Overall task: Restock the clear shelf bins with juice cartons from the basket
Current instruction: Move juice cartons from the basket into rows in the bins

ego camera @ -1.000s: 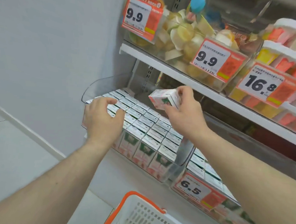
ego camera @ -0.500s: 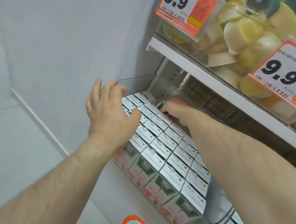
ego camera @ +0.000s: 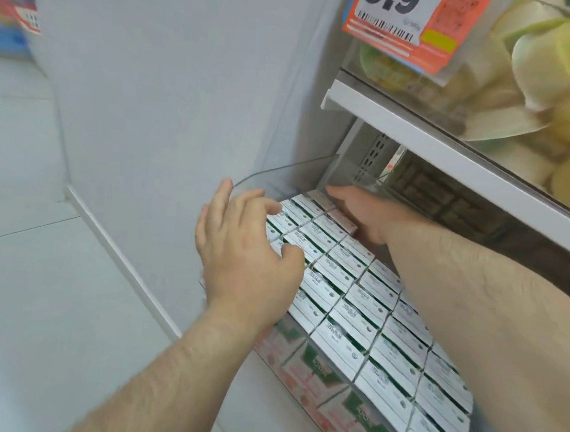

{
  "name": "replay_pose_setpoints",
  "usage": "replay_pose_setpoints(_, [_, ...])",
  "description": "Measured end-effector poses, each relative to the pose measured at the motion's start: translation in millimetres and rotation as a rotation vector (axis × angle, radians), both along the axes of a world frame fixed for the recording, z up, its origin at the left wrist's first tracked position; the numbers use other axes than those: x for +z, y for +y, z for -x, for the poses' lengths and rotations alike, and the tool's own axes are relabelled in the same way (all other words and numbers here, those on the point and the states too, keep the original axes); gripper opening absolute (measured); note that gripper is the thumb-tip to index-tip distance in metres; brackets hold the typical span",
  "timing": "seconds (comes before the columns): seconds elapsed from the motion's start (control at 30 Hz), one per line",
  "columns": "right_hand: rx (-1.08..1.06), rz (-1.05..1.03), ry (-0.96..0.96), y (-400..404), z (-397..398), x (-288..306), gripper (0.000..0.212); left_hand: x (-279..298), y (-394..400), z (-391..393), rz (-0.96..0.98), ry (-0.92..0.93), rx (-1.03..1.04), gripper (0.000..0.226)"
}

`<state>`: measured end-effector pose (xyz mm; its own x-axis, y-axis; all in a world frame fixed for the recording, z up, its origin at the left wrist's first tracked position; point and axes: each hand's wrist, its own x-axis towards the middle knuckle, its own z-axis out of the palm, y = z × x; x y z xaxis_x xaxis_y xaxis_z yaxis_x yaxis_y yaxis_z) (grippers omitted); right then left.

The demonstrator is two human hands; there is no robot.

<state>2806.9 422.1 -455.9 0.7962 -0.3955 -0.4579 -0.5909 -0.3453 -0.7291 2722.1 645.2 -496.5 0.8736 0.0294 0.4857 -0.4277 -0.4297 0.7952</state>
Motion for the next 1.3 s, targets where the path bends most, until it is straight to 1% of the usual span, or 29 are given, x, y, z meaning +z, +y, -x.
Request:
replay_pose_setpoints(0.03, [-0.02, 0.028, -0.001, 3, -3, -1, 0.063, -1, 0, 0, 0.019, -0.002, 0.0, 0.043])
replay_pose_setpoints(0.1, [-0.058, 0.058, -0.002, 7, -6, -3, 0.068, -3, 0, 0, 0.041, -0.008, -0.004, 0.042])
replay_pose_setpoints(0.2, [-0.063, 0.026, -0.004, 12, -9, -3, 0.061, -4, -1, 0, 0.064, -0.023, -0.002, 0.041])
replay_pose_setpoints(0.4, [-0.076, 0.03, -0.028, 15, -13, -2, 0.065, -4, -4, -1, 0.092, -0.021, 0.018, 0.04])
replay_pose_setpoints(0.63, [-0.133, -0.064, -0.093, 24, -10, 0, 0.064, -4, -4, 0, 0.095, -0.016, 0.017, 0.039])
replay_pose_setpoints(0.7, [-0.129, -0.094, -0.083, 24, -8, 0, 0.071, -4, -4, -1, 0.096, -0.017, 0.02, 0.039])
replay_pose_setpoints(0.77, [-0.138, -0.108, -0.082, 20, -3, -1, 0.072, -3, -4, -2, 0.097, -0.02, 0.02, 0.038])
replay_pose_setpoints(0.8, [-0.138, -0.118, -0.085, 18, 0, -1, 0.076, -3, -4, -2, 0.098, -0.021, 0.018, 0.038])
replay_pose_setpoints(0.83, [-0.137, -0.123, -0.094, 17, 5, 0, 0.066, -3, -3, -2, 0.098, -0.021, 0.015, 0.038])
replay_pose_setpoints(0.87, [-0.132, -0.116, -0.09, 15, 9, 2, 0.064, -3, -3, -2, 0.098, -0.019, 0.009, 0.037])
replay_pose_setpoints(0.93, [-0.144, 0.013, -0.031, 7, 21, 6, 0.073, -1, -1, -1, 0.104, -0.014, -0.003, 0.036])
replay_pose_setpoints(1.0, [-0.141, 0.188, 0.08, 2, 33, 13, 0.097, 0, 0, -1, 0.11, -0.002, -0.012, 0.034])
replay_pose_setpoints(1.03, [-0.109, 0.208, 0.153, 1, 38, 15, 0.106, 0, 0, 0, 0.113, 0.003, -0.016, 0.034])
replay_pose_setpoints(1.07, [-0.057, 0.196, 0.225, -1, 42, 18, 0.11, 1, 0, 0, 0.116, 0.009, -0.022, 0.033])
replay_pose_setpoints(1.1, [-0.024, 0.157, 0.271, -2, 45, 21, 0.105, 1, 0, 0, 0.116, 0.014, -0.028, 0.032])
replay_pose_setpoints(1.17, [0.01, -0.017, 0.298, 3, 52, 25, 0.094, 0, -1, 0, 0.115, 0.014, -0.031, 0.033])
replay_pose_setpoints(1.2, [-0.007, -0.087, 0.29, 2, 54, 25, 0.093, 0, -1, -1, 0.119, 0.008, -0.029, 0.033])
replay_pose_setpoints(1.27, [-0.045, -0.111, 0.254, -4, 58, 20, 0.101, -1, 0, -1, 0.133, 0.004, -0.027, 0.033])
replay_pose_setpoints(1.3, [-0.06, -0.08, 0.261, -6, 62, 19, 0.106, -1, 0, -1, 0.139, 0.007, -0.029, 0.033])
